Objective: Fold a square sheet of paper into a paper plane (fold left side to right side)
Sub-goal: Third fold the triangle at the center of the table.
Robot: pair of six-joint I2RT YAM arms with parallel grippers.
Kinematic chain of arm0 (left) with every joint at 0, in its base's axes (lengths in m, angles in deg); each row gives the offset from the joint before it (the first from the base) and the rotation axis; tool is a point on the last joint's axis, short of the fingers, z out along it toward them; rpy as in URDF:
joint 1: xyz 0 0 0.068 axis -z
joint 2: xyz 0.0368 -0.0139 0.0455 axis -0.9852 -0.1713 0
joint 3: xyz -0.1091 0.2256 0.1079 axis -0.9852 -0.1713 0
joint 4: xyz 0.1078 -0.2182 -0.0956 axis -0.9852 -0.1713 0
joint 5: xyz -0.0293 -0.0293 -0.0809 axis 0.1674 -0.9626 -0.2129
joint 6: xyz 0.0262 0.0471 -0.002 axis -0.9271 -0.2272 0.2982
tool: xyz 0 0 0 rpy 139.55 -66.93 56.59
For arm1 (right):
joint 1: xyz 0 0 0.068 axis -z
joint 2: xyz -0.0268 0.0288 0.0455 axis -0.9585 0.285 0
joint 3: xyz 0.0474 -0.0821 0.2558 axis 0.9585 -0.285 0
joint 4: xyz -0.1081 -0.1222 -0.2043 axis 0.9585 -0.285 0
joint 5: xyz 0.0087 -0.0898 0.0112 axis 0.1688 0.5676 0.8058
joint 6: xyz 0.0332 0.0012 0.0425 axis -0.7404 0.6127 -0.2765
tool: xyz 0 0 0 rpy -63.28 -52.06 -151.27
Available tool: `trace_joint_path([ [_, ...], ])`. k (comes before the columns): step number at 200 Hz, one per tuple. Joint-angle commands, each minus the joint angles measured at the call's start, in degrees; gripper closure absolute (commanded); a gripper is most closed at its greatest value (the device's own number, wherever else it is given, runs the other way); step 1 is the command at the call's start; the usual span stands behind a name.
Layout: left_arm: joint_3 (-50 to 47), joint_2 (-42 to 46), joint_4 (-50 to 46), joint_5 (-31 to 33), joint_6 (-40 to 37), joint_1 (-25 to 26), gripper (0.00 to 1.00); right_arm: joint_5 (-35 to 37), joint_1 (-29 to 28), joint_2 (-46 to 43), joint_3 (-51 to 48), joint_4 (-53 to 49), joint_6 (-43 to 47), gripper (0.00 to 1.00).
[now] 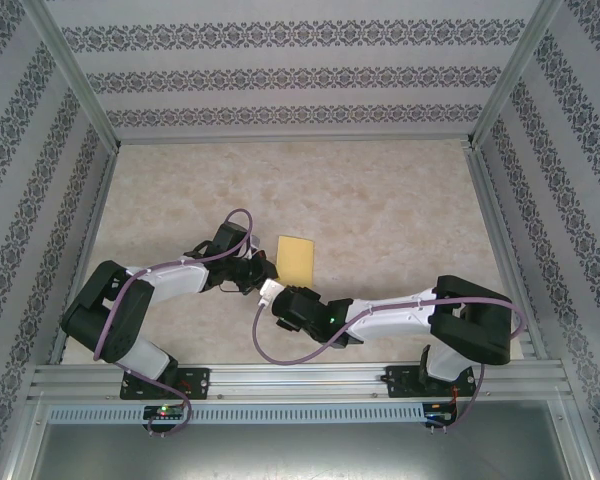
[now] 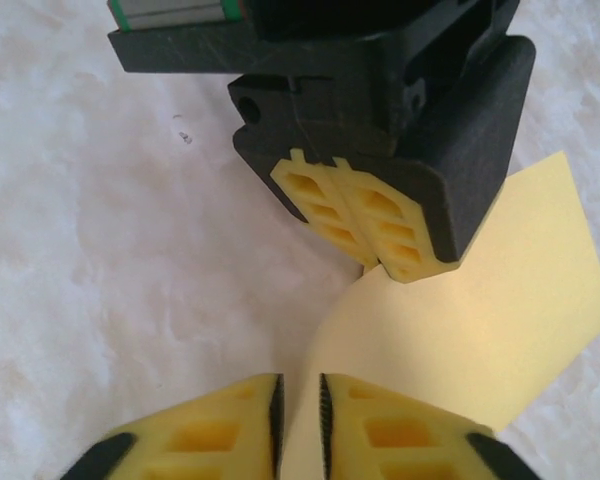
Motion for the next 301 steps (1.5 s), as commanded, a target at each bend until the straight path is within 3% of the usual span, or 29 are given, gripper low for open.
trace_joint_path([
  [1, 0.99, 0.56, -2.28, 0.67, -0.99, 0.73, 1.00, -2.11, 1.40, -2.49, -0.04, -0.65, -0.75, 0.96],
  [16, 1.68, 1.07, -4.64, 1.88, -2.50, 0.73, 0.99, -4.67, 2.72, -3.53, -0.77, -1.13, -1.35, 1.00],
  [64, 5.70, 5.35, -16.85, 7.32, -10.96, 0.21, 0.64, -13.21, 6.62, -7.35, -3.80, -2.32, -3.42, 1.00],
  [89, 7.37, 7.97, -20.21, 8.96, -13.53, -1.00, 0.60, -16.49, 8.36, -8.43, -5.21, -2.09, -4.45, 1.00],
  [112, 10.16, 6.53, -19.78, 7.72, -15.90, -1.16, 0.66, -19.00, 9.68, -8.98, -6.29, -0.95, -5.75, 1.00],
  [150, 18.31, -3.74, -17.89, 3.15, -19.99, -1.05, 0.80, -21.21, 10.18, -8.22, -6.21, -0.22, -6.56, 1.00],
  [219, 30.78, -22.20, -15.41, -1.17, -23.62, 0.46, 0.85, -24.61, 11.91, -5.55, -4.47, -0.18, -8.01, 1.00],
  [301, 32.47, -28.79, -17.25, 1.02, -25.17, 0.81, 0.90, -31.94, 18.55, -4.36, -4.18, 0.21, -13.75, 1.00],
])
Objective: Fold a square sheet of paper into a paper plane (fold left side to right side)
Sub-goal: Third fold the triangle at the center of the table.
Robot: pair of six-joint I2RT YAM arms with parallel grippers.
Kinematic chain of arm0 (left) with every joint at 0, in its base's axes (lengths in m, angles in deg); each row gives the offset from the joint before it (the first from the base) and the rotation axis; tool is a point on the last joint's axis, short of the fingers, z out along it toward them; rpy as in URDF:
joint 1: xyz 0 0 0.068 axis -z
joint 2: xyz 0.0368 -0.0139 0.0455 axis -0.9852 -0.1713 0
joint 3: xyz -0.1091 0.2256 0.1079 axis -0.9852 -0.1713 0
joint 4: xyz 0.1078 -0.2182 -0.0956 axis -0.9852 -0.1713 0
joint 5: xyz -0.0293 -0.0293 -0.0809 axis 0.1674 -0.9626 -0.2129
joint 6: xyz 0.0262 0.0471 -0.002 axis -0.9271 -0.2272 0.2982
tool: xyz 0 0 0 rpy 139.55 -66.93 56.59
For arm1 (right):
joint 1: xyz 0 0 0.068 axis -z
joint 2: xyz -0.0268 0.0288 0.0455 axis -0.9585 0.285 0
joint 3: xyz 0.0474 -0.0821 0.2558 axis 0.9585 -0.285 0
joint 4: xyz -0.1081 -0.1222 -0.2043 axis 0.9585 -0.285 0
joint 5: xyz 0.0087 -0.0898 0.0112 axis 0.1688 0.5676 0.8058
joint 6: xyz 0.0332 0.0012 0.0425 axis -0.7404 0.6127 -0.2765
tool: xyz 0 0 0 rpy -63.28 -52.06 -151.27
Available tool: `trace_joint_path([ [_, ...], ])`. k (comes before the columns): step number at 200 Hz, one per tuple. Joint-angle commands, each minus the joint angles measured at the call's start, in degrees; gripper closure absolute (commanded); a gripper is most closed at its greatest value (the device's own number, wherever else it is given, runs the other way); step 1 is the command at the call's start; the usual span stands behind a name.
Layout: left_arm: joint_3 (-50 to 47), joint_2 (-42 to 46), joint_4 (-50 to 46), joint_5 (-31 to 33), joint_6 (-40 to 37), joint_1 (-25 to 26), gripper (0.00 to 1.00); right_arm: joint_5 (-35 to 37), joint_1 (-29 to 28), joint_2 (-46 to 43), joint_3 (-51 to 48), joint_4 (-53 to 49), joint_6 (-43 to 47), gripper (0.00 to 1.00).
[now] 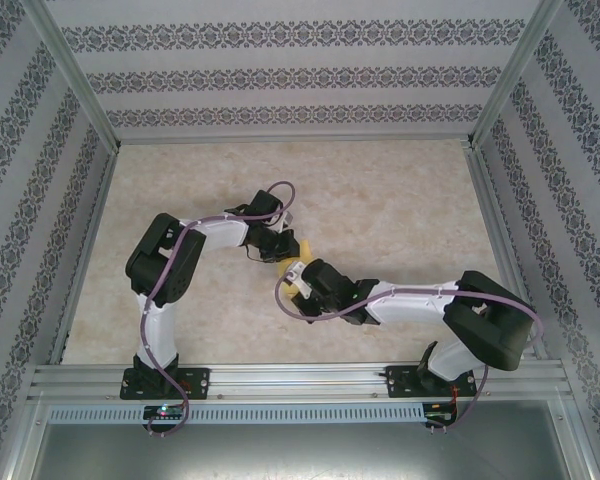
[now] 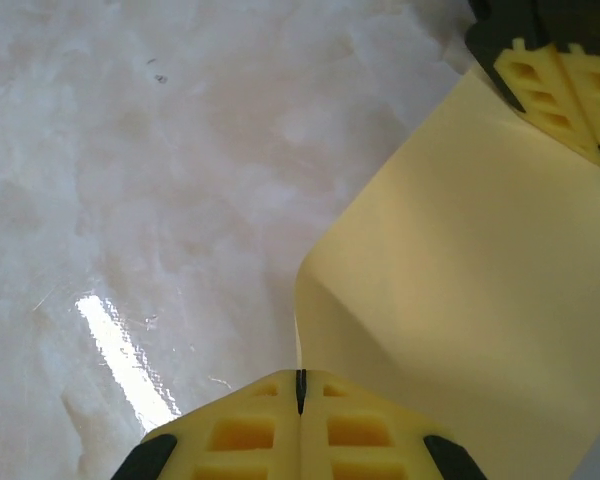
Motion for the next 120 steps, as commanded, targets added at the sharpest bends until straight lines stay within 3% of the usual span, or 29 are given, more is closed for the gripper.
trace_joint_path([
  [1, 0.73, -1.43, -1.20, 1.03, -2.37, 0.51, 0.90, -3.80, 2.52, 0.36, 1.33, 0.74, -3.41, 1.00],
  [57, 0.24, -1.53, -0.96, 0.88, -2.13, 0.66, 0.91, -11.79, 11.53, 2.02, 1.65, 2.47, -7.37, 1.00],
  [120, 0.54, -1.19, -1.22, 0.95, -1.99, 1.30, 0.91, -12.01, 15.35, 4.86, 2.81, 1.60, -8.23, 1.00],
])
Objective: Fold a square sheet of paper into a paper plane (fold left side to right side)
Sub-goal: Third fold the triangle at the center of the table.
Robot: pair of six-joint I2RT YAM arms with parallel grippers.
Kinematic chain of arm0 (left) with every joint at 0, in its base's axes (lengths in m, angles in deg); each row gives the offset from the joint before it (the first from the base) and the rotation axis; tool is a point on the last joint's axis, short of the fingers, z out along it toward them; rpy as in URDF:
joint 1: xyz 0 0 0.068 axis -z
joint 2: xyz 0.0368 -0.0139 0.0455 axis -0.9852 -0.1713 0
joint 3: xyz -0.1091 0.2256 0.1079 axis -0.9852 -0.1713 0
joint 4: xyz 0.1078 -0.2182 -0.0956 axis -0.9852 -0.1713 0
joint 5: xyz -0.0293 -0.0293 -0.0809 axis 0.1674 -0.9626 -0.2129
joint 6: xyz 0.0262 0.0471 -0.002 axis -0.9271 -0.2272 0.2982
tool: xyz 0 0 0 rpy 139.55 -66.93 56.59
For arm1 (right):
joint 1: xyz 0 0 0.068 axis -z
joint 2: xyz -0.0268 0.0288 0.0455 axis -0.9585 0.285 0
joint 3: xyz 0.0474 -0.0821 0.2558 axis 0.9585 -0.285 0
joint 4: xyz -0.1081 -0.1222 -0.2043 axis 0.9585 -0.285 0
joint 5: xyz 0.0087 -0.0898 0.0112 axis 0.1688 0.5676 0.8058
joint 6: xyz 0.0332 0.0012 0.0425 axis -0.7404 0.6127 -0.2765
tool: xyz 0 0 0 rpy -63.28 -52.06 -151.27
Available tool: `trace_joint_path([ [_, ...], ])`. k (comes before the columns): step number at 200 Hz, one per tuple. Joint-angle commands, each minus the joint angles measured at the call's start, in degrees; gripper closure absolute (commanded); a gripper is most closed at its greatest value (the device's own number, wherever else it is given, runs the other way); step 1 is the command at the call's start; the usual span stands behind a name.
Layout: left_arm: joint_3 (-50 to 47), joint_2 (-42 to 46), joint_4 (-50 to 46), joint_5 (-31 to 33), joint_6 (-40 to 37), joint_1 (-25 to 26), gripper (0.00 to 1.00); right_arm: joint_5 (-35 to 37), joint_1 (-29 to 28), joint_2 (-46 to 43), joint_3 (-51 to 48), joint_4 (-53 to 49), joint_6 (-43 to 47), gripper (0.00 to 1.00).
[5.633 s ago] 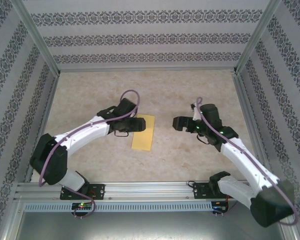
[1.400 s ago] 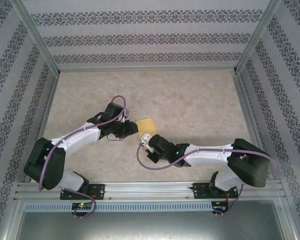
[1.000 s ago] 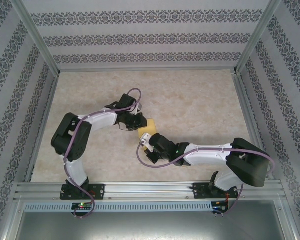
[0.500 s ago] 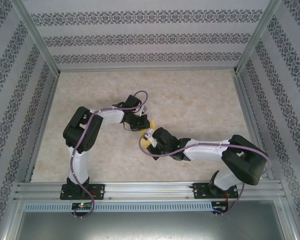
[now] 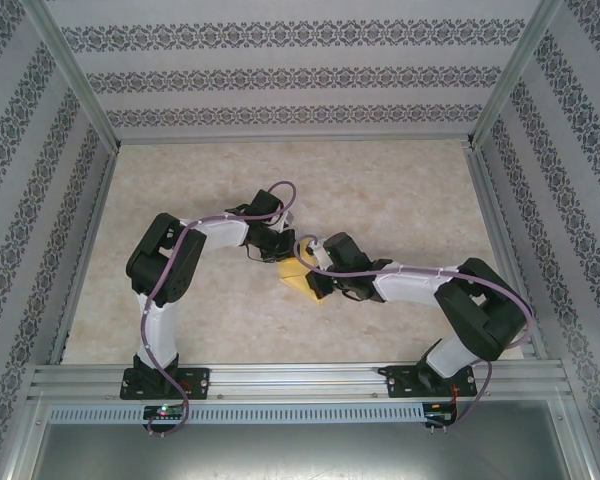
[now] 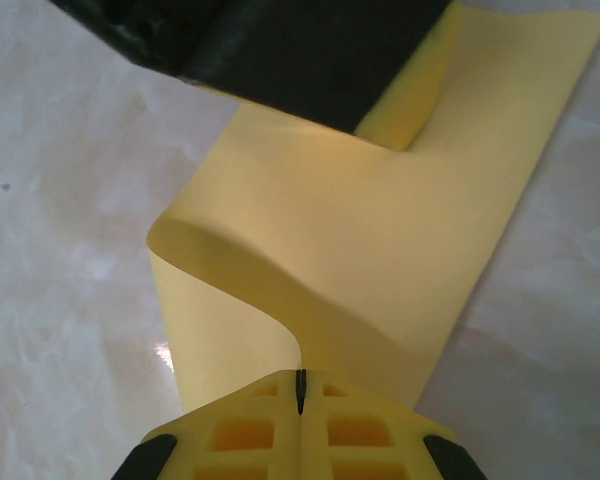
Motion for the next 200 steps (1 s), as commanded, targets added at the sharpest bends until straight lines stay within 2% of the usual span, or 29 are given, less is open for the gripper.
trace_joint_path([
  [1, 0.40, -1.12, -1.22, 0.98, -1.10, 1.26, 0.91, -1.43, 0.85, 1.25, 1.41, 0.50, -1.49, 1.00],
  [200, 0.25, -1.03, -1.41, 1.05, -0.97, 1.57, 0.91, -1.64, 2.72, 4.61, 1.68, -0.49, -3.03, 1.00],
])
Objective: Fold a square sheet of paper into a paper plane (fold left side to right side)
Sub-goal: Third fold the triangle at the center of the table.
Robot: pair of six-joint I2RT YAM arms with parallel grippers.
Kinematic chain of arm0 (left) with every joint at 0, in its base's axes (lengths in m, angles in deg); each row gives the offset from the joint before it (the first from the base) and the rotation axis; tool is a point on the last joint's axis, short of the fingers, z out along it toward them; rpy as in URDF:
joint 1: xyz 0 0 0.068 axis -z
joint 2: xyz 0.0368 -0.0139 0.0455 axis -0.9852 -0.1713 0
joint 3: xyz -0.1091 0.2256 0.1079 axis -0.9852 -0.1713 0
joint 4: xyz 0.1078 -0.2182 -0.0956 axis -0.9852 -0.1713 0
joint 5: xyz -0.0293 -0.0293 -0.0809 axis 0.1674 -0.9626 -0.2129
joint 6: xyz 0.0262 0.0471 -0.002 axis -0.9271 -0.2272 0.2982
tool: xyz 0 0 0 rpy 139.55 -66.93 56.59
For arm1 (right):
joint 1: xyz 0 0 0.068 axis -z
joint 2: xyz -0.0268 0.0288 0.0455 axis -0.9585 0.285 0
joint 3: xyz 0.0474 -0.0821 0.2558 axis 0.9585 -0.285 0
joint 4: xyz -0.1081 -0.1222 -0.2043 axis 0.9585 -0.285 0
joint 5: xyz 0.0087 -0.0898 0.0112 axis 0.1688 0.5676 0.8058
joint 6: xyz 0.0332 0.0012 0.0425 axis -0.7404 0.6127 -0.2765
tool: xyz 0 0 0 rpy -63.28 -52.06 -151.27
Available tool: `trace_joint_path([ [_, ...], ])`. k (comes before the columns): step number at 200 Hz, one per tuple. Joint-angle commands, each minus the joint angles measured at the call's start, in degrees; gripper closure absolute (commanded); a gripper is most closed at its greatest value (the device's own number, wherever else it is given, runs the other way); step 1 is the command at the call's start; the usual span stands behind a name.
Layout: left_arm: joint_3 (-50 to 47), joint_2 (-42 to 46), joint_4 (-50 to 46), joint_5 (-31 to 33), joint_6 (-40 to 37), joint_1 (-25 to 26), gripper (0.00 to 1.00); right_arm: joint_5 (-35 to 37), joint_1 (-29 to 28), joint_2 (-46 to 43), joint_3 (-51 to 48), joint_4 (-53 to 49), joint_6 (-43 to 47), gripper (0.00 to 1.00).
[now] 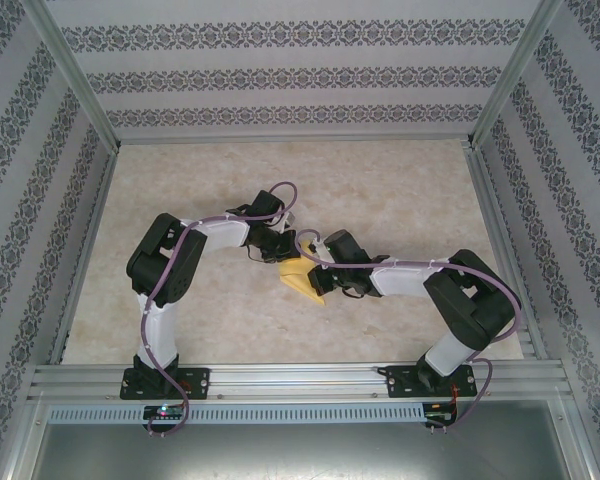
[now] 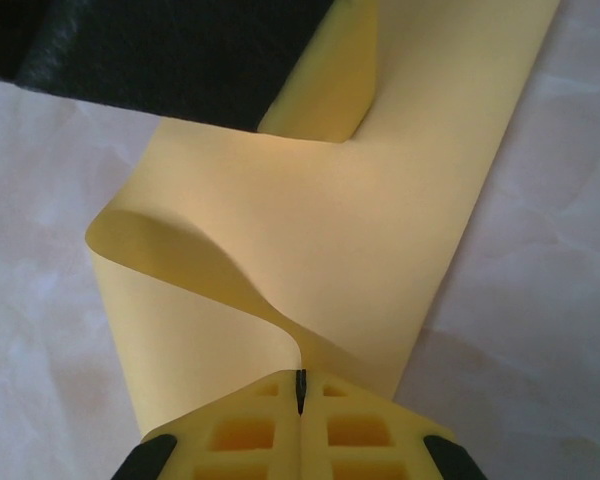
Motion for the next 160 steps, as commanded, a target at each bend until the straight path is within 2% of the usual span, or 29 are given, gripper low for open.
trace_joint_path([
  [1, 0.21, -1.02, -1.43, 0.93, -0.97, 1.17, 0.91, -0.28, 0.49, 0.84, 0.50, -0.48, -0.50, 1.00],
  [97, 0.21, -0.94, -1.51, 1.23, -1.04, 1.17, 0.91, 0.97, 0.47, -3.60, -1.07, -1.77, -0.58, 1.00],
  [160, 0.03, -0.84, -1.45, 1.29, -0.88, 1.17, 0.91, 1.03, 0.47, -1.33, -0.73, -1.68, -0.89, 1.00],
])
